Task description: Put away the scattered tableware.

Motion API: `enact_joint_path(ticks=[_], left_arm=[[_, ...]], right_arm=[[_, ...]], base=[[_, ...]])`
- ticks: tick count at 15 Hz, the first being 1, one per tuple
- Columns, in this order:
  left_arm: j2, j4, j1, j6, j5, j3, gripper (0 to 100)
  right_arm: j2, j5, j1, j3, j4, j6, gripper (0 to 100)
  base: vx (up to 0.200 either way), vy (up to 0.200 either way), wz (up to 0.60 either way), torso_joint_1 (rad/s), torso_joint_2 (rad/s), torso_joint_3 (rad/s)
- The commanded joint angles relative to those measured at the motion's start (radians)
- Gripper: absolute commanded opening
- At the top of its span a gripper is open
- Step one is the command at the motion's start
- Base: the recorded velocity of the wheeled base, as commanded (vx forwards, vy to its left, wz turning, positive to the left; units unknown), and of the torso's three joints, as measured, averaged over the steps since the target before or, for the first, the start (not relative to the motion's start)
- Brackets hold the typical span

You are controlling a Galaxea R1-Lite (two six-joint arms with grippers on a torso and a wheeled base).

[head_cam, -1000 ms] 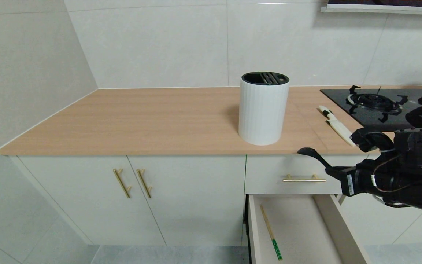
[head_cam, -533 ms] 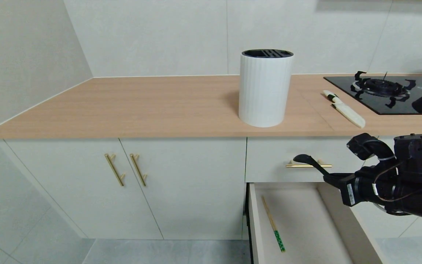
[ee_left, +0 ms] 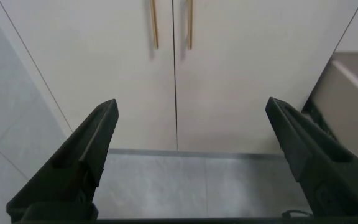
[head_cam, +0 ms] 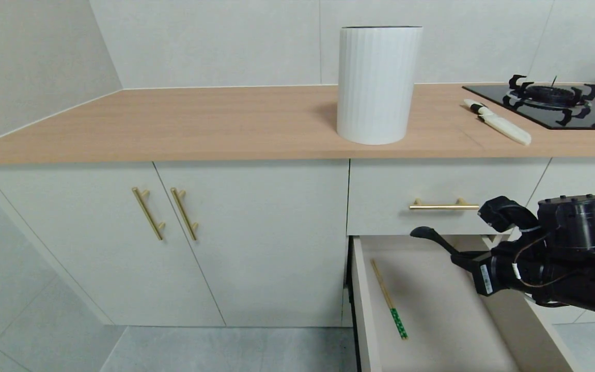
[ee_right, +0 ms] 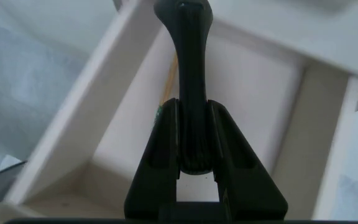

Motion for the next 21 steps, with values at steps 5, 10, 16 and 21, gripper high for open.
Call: enact_joint_path(ticks=[5,10,16,21], left_arm=[[0.0,0.0,0.001,0.0,0.0,0.0,100],[0.0,0.002,0.001,0.0,0.0,0.0,100],[0.0,0.0,0.001,0.0,0.0,0.0,100],[0.0,0.0,0.001,0.0,0.0,0.0,100]], right_arm=[[0.058,-0.004,0.0,-0.001,-0.003,0.0,0],[0.089,-0.007,-0.004,-0.006,-0.008,0.0,0],[0.294,-0.089,-0.032,-0.089,-0.049,0.014,0],[0.503,-0.125,-0.043,-0.181,-0.101,0.13,0]], base=[[0.0,0.0,0.0,-0.096,0.35,0.248],[0.0,0.0,0.0,-0.004,0.03,0.017],[0.0,0.0,0.0,0.0,0.0,0.0],[0.0,0.0,0.0,0.0,0.0,0.0]])
